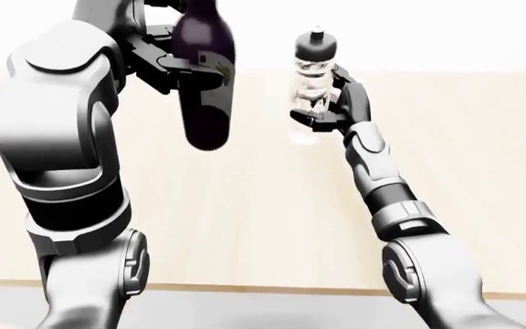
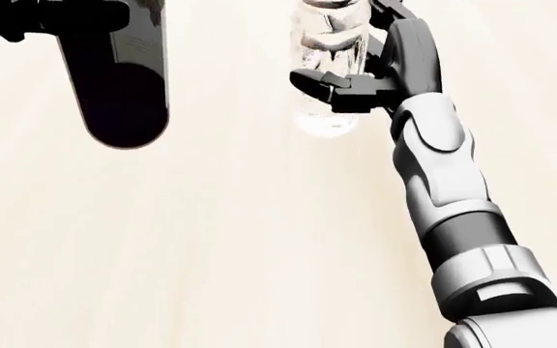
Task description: Move the drinks to the dining counter.
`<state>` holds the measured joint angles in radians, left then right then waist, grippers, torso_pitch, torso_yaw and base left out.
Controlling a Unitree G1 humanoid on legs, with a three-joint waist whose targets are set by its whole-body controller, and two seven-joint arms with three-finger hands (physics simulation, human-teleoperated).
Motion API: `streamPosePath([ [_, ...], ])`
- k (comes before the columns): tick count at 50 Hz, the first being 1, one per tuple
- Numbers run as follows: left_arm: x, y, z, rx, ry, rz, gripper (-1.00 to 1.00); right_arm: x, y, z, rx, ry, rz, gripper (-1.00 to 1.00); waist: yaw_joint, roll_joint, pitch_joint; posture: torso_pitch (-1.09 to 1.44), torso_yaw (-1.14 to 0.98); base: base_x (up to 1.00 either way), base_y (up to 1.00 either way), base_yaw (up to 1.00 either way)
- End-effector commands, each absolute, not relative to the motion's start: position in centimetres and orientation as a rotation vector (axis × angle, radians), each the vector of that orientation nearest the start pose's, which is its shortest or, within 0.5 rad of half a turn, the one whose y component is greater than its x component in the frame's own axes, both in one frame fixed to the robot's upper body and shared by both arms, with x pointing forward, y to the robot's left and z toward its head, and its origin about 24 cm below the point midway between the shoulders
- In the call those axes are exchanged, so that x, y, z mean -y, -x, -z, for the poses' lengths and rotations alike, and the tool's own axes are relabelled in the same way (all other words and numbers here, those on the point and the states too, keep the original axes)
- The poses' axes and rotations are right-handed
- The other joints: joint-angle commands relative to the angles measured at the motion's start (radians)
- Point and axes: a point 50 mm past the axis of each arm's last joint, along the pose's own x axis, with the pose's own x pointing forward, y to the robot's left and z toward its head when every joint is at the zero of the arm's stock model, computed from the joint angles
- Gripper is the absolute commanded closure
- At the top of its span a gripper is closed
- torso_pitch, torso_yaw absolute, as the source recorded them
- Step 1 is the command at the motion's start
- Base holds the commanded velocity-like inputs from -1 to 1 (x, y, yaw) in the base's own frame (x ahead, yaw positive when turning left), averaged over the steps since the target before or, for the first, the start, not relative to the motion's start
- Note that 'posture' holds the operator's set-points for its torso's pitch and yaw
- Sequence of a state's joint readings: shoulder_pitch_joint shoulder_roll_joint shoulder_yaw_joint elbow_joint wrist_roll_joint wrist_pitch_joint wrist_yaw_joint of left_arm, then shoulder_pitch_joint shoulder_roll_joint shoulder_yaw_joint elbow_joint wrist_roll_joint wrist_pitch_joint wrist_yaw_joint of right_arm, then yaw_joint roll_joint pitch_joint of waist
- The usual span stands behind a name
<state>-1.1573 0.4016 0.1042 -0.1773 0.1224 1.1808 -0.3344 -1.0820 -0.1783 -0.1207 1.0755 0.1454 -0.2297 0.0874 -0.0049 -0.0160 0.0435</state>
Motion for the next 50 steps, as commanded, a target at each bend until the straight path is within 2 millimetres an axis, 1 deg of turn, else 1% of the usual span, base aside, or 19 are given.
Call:
streamPosePath([
  [1, -16.6, -30.9, -36.9, 0.292, -0.312, 0.058, 1.00, 13.8, -41.8, -18.9, 0.242, 0.010, -0.130, -0.40, 0.000, 0.007, -0.028, 0.00, 0.00, 0.00, 0.00, 0.00],
  [6, -16.7, -30.9, -36.9, 0.292, -0.313, 0.056, 1.00, 13.8, -41.8, -18.6, 0.239, 0.012, -0.130, -0.55, 0.002, 0.007, -0.031, 0.00, 0.00, 0.00, 0.00, 0.00],
  [7, -16.8, -30.8, -36.9, 0.292, -0.313, 0.056, 1.00, 13.8, -41.8, -18.6, 0.238, 0.013, -0.130, -0.51, 0.003, 0.009, -0.030, 0.00, 0.00, 0.00, 0.00, 0.00],
  [9, -16.8, -30.8, -37.0, 0.292, -0.312, 0.054, 1.00, 13.8, -41.8, -18.6, 0.237, 0.014, -0.129, -0.53, 0.001, 0.010, -0.030, 0.00, 0.00, 0.00, 0.00, 0.00],
  [14, -16.8, -30.8, -36.9, 0.291, -0.312, 0.055, 1.00, 13.8, -41.8, -18.7, 0.241, 0.019, -0.128, -0.49, 0.001, 0.012, -0.032, 0.00, 0.00, 0.00, 0.00, 0.00],
  [16, -16.8, -30.8, -36.9, 0.291, -0.313, 0.054, 1.00, 13.9, -41.8, -18.8, 0.242, 0.019, -0.126, -0.51, 0.000, 0.012, -0.033, 0.00, 0.00, 0.00, 0.00, 0.00],
  [18, -16.8, -30.7, -37.0, 0.292, -0.313, 0.054, 1.00, 14.0, -41.8, -18.9, 0.245, 0.022, -0.125, -0.58, 0.000, 0.012, -0.033, 0.00, 0.00, 0.00, 0.00, 0.00],
  [20, -16.8, -30.7, -37.0, 0.293, -0.313, 0.053, 1.00, 14.1, -41.8, -19.0, 0.248, 0.023, -0.124, -0.71, 0.001, 0.012, -0.033, 0.00, 0.00, 0.00, 0.00, 0.00],
  [21, -16.8, -30.7, -37.0, 0.293, -0.313, 0.054, 1.00, 14.3, -41.8, -19.2, 0.250, 0.023, -0.121, -0.81, 0.001, 0.012, -0.033, 0.00, 0.00, 0.00, 0.00, 0.00],
  [24, -16.8, -30.8, -37.0, 0.293, -0.314, 0.054, 1.00, 14.4, -41.8, -19.5, 0.256, 0.023, -0.121, -0.87, 0.001, 0.011, -0.032, 0.00, 0.00, 0.00, 0.00, 0.00],
  [27, -16.9, -30.7, -37.0, 0.292, -0.315, 0.053, 1.00, 14.7, -41.8, -19.8, 0.262, 0.028, -0.118, -1.00, 0.001, 0.011, -0.031, 0.00, 0.00, 0.00, 0.00, 0.00],
  [31, -16.9, -30.7, -36.9, 0.291, -0.316, 0.052, 1.00, 15.4, -41.7, -20.5, 0.275, 0.032, -0.118, -1.00, 0.001, 0.009, -0.028, 0.00, 0.00, 0.00, 0.00, 0.00],
  [36, -17.0, -30.7, -37.0, 0.291, -0.316, 0.048, 1.00, 16.2, -41.5, -20.7, 0.283, 0.029, -0.115, -1.00, 0.000, 0.006, -0.024, 0.00, 0.00, 0.00, 0.00, 0.00],
  [40, -16.9, -30.8, -36.9, 0.288, -0.316, 0.049, 1.00, 17.0, -41.1, -21.5, 0.304, 0.021, -0.117, -1.00, 0.000, 0.003, -0.022, 0.00, 0.00, 0.00, 0.00, 0.00],
  [47, -16.6, -31.0, -36.8, 0.282, -0.321, 0.050, 1.00, 18.7, -40.2, -21.8, 0.318, 0.012, -0.111, -1.00, 0.002, -0.001, -0.018, 0.00, 0.00, 0.00, 0.00, 0.00],
  [50, -16.5, -31.4, -36.6, 0.280, -0.320, 0.052, 1.00, 19.4, -39.8, -21.9, 0.325, 0.006, -0.107, -1.00, 0.003, -0.004, -0.017, 0.00, 0.00, 0.00, 0.00, 0.00],
])
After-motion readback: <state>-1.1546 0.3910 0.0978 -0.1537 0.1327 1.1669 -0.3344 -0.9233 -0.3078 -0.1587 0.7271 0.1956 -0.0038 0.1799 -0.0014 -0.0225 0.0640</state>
